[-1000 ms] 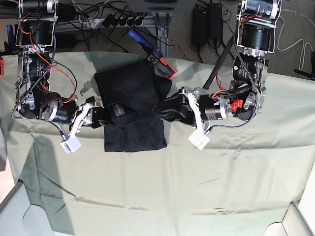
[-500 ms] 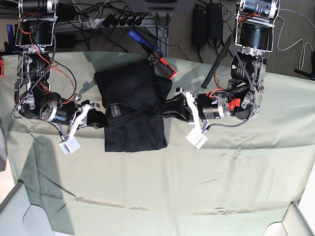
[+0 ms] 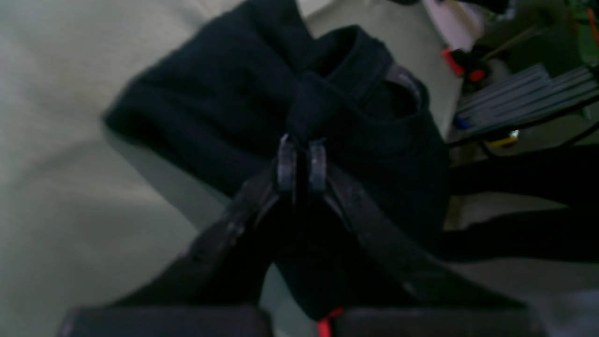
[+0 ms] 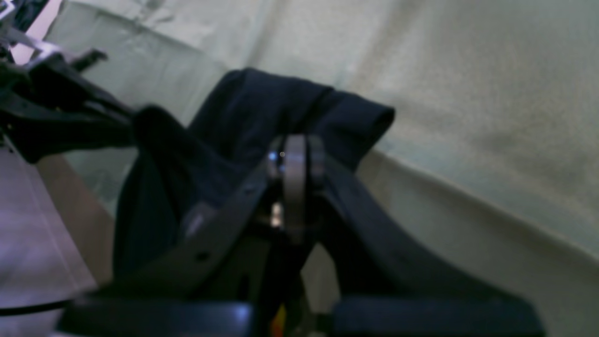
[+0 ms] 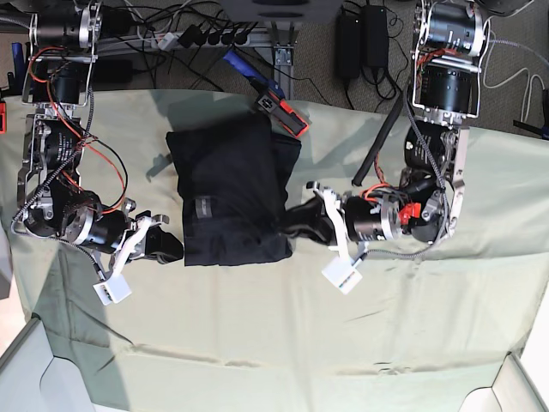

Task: Fold the T-shirt properly
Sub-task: 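Grasp the bundle's sides with both grippers and push them inward, then tuck the bundle's edges under with both grippers to square it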

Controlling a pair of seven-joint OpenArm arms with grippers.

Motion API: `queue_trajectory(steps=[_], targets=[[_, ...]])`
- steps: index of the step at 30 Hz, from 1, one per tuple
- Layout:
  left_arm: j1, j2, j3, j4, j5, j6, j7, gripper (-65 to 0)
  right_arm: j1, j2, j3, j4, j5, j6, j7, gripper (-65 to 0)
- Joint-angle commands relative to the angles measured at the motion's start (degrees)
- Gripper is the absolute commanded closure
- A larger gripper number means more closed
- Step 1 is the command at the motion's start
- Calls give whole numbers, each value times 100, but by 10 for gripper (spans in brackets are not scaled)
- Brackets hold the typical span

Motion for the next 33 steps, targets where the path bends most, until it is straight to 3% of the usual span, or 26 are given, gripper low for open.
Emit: queue_trajectory(steps=[1,13,24,33], targets=[[-179,-9,-13,90,-13,-36,-219,0,166,66,26,50,55,466,164,0],[-511,-17,-13,-533,702,-36,-866,0,656,63,4,-492,-24,466,286,0],[-1067,-15,-13,-1331,868,-36,-1082,0,916,63,4,-1200,-168,470,525,0],[-1095,133,-13,-1473,1888,-36,-1945,0,916,63,7,-1198,-170,463,525,0]])
